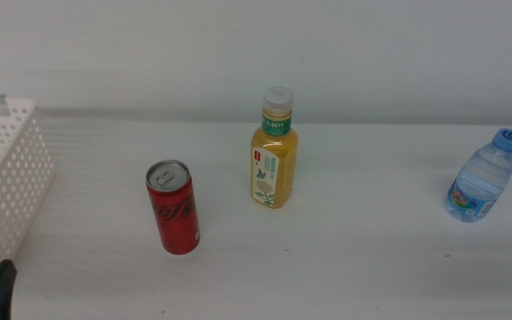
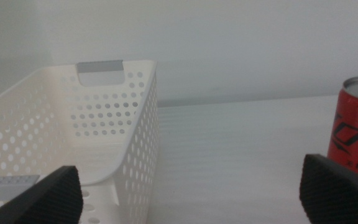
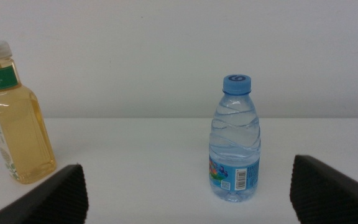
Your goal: Use arms to grab the bottles and put them into the dustbin to the left of the table.
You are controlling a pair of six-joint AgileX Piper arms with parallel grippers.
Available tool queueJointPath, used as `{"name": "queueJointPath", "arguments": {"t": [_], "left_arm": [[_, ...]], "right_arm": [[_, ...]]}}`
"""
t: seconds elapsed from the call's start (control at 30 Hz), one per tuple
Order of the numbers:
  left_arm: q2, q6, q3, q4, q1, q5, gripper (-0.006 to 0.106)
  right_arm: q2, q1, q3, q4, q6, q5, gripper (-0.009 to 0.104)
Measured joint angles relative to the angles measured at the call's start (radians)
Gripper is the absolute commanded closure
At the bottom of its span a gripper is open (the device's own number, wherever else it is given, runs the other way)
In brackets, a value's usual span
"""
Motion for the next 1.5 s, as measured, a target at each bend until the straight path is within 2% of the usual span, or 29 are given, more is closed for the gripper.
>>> {"name": "queueJointPath", "arguments": {"t": [0.47,0.63,1.1,1.3,1.5], "left_arm": [[0.000,0.000,0.000,0.000,0.000,-0.047,0.007],[0.040,0.000,0.000,0.006,-0.082,-0.124,0.007],[0.586,0.000,0.000,-0.019,-0.348,-0.518,0.007],[0.838,0.000,0.000,-0.076,-0.417,-0.724,0.007],[1.095,0.000,0.000,-0.082,-0.448,-0.968,0.007]], "right_arm": [[0.000,0.000,0.000,0.000,0.000,0.000,0.009],[0.000,0.000,0.000,0.000,0.000,0.000,0.009],[0.000,0.000,0.000,0.000,0.000,0.000,0.009],[0.000,0.000,0.000,0.000,0.000,0.000,0.009],[0.000,0.000,0.000,0.000,0.000,0.000,0.009]]}}
